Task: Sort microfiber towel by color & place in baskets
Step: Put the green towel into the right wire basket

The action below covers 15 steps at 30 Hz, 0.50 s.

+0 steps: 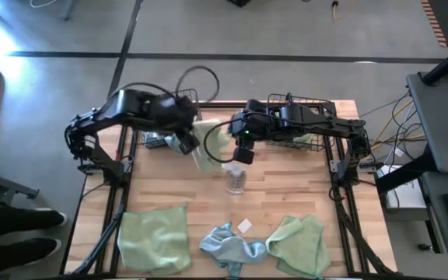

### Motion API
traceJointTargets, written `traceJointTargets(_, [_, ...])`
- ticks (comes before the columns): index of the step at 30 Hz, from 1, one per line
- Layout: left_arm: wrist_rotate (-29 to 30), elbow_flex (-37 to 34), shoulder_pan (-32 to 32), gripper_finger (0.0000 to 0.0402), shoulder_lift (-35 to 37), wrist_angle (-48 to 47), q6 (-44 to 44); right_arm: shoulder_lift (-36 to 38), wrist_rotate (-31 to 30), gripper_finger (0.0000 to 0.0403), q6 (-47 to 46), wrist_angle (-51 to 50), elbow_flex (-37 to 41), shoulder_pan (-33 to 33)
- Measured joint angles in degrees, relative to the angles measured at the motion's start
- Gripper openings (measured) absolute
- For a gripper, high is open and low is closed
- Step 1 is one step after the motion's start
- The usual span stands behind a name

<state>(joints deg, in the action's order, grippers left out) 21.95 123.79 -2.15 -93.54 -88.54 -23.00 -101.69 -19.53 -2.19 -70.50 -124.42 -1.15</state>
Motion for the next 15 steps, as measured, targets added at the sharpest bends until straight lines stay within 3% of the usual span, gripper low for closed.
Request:
traceJointTargets(8, [4.3,8.3,0.0,0.0001,0.0,-0.1,2.9,0.0,0.0,0.0137,3.5,14.0,0.0,0.0])
traceJointTargets(15, [6.1,11.0,0.0,0.0001,0.5,1.0,4.7,0.0,0.0,0.0137,6.8,23.7,0.0,0.0])
